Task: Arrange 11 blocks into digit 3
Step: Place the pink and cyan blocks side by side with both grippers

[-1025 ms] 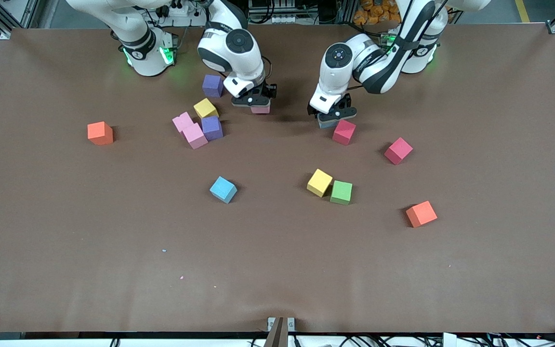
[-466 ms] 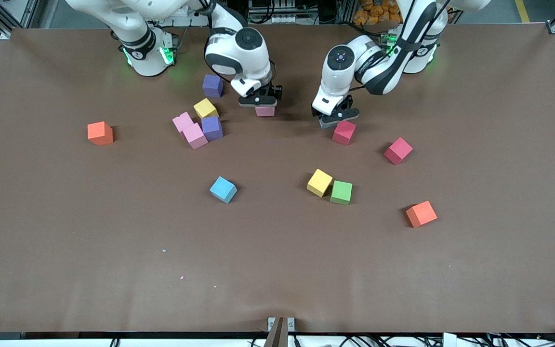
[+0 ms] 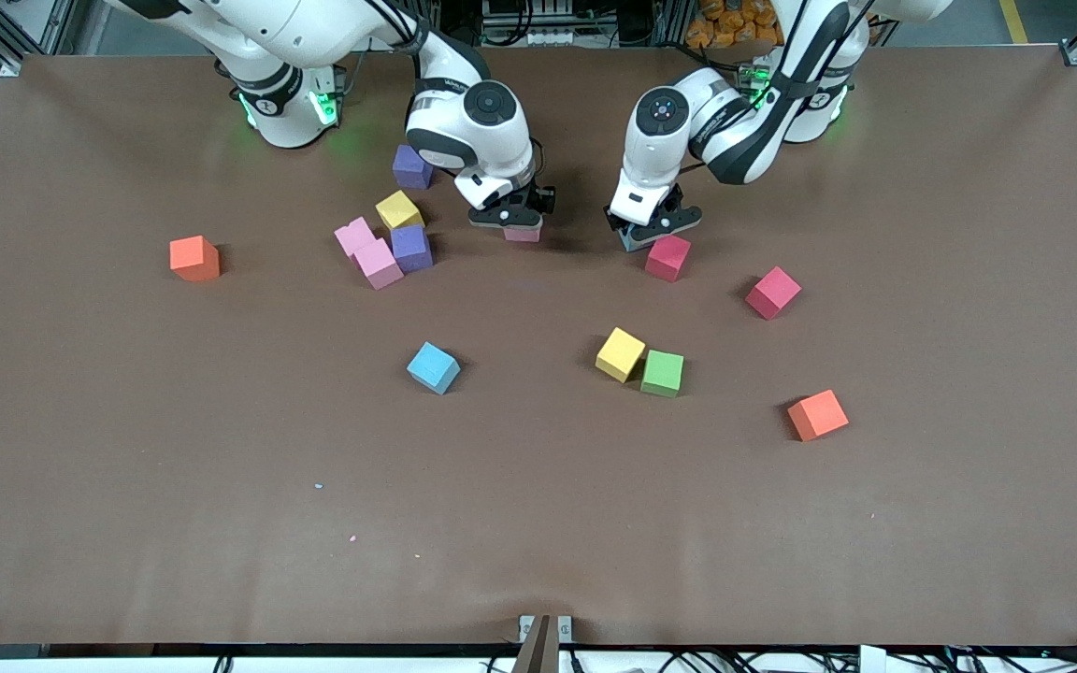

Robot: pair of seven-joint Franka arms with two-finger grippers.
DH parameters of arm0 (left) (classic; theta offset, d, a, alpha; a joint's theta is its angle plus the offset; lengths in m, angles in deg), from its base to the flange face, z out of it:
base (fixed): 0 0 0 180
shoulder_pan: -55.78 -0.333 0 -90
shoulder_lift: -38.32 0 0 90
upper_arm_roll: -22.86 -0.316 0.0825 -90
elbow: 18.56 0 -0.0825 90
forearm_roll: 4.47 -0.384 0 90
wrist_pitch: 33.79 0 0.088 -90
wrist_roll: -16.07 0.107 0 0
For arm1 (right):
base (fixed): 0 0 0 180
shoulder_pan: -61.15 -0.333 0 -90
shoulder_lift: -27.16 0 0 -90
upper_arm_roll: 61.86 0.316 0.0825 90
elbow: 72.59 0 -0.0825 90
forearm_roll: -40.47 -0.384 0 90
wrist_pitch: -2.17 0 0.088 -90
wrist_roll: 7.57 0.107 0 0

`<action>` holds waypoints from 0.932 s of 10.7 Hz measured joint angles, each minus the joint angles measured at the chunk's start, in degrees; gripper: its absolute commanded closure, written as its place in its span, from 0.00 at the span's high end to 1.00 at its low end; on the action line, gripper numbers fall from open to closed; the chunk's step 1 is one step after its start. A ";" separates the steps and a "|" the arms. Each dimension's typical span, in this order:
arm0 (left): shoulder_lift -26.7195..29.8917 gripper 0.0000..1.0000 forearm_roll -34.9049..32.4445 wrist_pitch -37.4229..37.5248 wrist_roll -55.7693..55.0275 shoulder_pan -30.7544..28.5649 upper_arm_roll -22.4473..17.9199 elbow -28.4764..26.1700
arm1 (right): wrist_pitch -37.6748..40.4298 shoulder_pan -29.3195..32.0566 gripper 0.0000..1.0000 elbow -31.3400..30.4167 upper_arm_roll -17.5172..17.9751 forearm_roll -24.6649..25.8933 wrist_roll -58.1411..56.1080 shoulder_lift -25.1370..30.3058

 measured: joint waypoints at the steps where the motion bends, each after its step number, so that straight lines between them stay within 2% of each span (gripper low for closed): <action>1: 0.52 0.12 0.00 0.56 -5.60 0.08 0.49 0.80 | 0.03 -0.02 0.72 0.04 0.00 0.03 0.01 0.00; 2: 0.96 0.10 0.00 1.48 -10.41 0.29 1.26 1.87 | 0.06 -0.04 0.91 0.08 -0.01 0.06 0.02 -0.02; 3: 1.22 0.10 0.00 2.79 -14.26 0.53 1.84 2.98 | 0.19 -0.10 1.00 0.19 -0.10 0.30 0.02 -0.14; 6: 1.30 0.10 0.01 6.46 -25.57 0.60 1.98 5.67 | 4.71 -0.26 1.00 2.25 -0.41 3.01 0.02 -0.82; 8: 1.14 0.10 0.01 7.05 -28.93 0.60 1.98 5.89 | 5.76 -0.42 1.00 3.43 -0.29 3.09 0.02 -0.82; 9: 0.91 0.16 0.01 7.11 -30.35 0.62 1.99 5.89 | 5.76 -0.44 1.00 3.70 -0.06 3.10 0.02 -0.82; 10: 0.60 0.18 0.01 7.15 -32.39 0.72 2.03 5.90 | 5.76 -0.44 1.00 4.09 0.50 3.10 0.18 -0.76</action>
